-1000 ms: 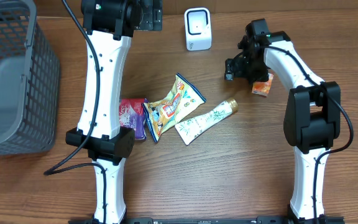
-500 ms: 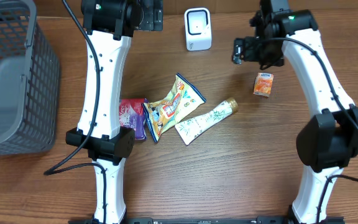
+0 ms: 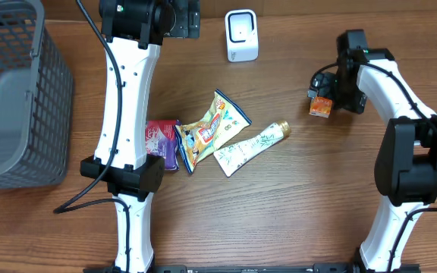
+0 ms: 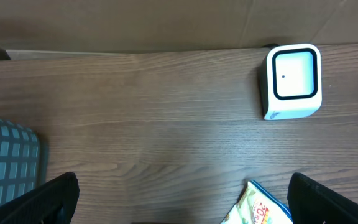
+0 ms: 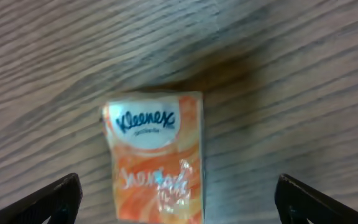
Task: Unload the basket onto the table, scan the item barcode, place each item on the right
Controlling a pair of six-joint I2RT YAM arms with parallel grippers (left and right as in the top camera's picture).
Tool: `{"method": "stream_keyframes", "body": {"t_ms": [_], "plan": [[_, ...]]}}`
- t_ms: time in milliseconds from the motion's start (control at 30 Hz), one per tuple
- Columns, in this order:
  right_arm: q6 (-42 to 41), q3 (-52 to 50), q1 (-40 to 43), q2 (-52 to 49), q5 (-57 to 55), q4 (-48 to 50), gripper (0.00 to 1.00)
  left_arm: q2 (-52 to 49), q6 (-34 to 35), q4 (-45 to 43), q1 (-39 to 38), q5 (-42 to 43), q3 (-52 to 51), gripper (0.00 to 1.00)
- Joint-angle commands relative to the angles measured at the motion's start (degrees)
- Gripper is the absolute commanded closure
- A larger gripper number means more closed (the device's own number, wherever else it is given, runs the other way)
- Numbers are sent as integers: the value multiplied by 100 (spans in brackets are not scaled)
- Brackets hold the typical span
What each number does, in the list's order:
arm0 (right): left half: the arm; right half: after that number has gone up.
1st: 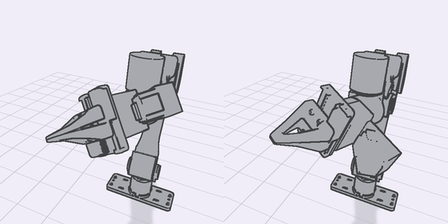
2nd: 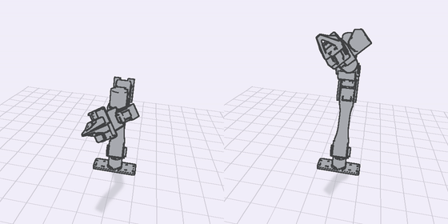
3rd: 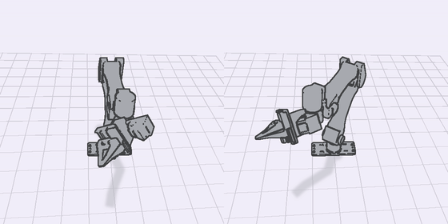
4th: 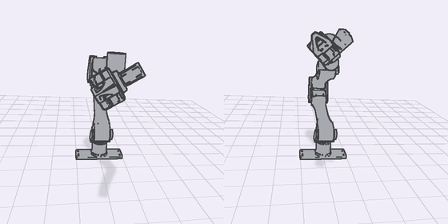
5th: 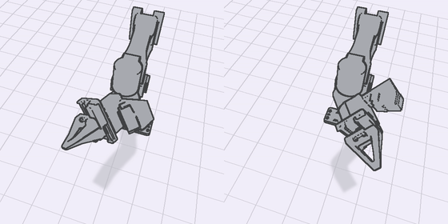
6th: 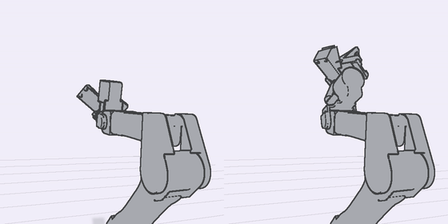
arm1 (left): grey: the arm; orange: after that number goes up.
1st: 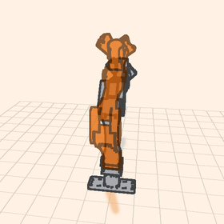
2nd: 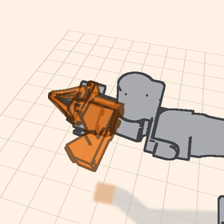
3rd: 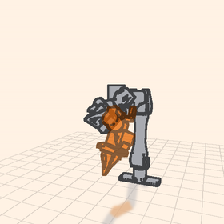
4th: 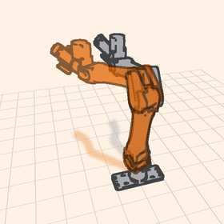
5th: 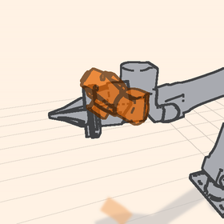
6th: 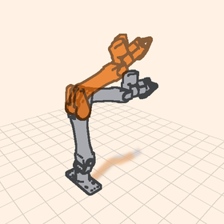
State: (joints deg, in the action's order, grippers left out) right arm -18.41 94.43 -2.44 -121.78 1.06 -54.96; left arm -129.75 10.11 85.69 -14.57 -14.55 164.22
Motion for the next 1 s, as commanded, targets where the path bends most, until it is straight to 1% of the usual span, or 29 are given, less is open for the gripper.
{"method": "stream_keyframes", "body": {"t_ms": [0,200,333,367,400,433,467,533,567,600,700,800,933,967], "plan": [[-116,-111,-66,-11,302,251,0,-13,-92,24,35,83,-15,0],[-114,-122,-214,-374,293,525,0,-13,-114,81,35,79,-15,0],[-114,-122,-177,-734,245,516,0,-13,-116,103,37,63,-15,0],[-114,-122,-144,-817,223,479,4,-13,-116,103,37,63,-15,0],[-114,-122,-116,-850,216,446,11,-13,-118,103,37,63,-15,0],[-114,-122,-92,-887,203,426,23,-13,-116,103,37,63,-15,0],[-114,-122,-63,-887,203,411,41,-13,-118,103,37,63,-15,0],[-114,-118,0,-885,203,385,67,-13,-116,103,42,63,-15,0],[-114,-103,35,-881,203,339,75,-13,-116,103,42,63,-15,0],[-114,-94,72,-879,205,289,80,-13,-116,103,42,63,-15,0],[-105,-94,205,-861,199,76,84,-13,-116,105,42,63,-15,0],[-15,-79,439,-769,-52,-197,84,-7,-114,105,42,61,-15,0],[83,122,1001,-581,-1056,-756,82,48,-116,107,42,59,-15,0],[83,186,1222,-529,-1368,-863,80,57,-131,105,42,55,-15,0]]}}
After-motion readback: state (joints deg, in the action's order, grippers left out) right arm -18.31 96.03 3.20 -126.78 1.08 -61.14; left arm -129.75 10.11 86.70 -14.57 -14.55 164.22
